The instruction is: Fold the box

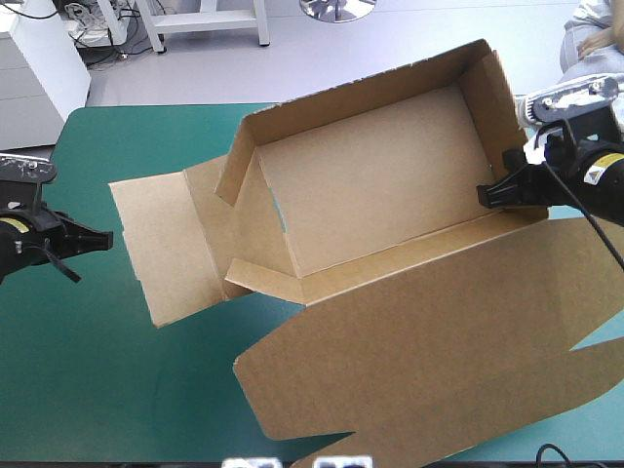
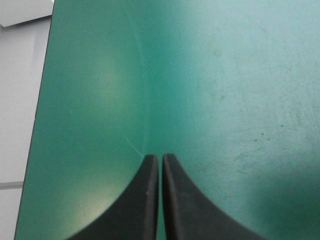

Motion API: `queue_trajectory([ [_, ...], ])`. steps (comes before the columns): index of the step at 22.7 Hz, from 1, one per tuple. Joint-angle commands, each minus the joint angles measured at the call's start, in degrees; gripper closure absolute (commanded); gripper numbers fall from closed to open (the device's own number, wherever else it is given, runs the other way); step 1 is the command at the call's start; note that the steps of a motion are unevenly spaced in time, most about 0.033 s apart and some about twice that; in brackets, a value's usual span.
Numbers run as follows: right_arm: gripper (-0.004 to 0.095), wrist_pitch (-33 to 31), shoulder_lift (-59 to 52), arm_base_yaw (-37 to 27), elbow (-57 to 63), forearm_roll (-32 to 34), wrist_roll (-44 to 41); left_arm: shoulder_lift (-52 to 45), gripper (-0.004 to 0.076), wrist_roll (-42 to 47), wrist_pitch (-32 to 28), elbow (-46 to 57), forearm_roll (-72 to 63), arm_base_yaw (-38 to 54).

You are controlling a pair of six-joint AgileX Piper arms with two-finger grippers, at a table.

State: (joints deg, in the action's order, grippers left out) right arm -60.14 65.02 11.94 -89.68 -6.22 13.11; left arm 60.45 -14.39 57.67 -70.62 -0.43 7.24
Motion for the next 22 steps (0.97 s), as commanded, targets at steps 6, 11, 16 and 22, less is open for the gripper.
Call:
queue_trajectory([
  [6, 0.0927, 0.0, 4.2, -0.3, -11.9, -2.0, 0.1, -0.3, 0.0710, -12.7, -7.1, 5.1, -21.3, 13.5],
  [11, 0.0927, -0.1, 6.6, -0.3, -13.0, -7.3, 2.0, 5.1, 0.0710, -31.8, -0.4, 5.5, -47.7, 19.8],
  [16, 0.0927, 1.7, 8.3, -0.3, -13.0, -8.5, 1.8, 14.0, 0.0710, -37.0, 8.3, 5.5, -61.9, 19.0],
  [22, 0.0927, 4.0, 10.4, -0.3, -13.0, -8.8, 0.7, 16.1, 0.0712, -42.0, 13.6, 5.5, -70.5, 11.1],
])
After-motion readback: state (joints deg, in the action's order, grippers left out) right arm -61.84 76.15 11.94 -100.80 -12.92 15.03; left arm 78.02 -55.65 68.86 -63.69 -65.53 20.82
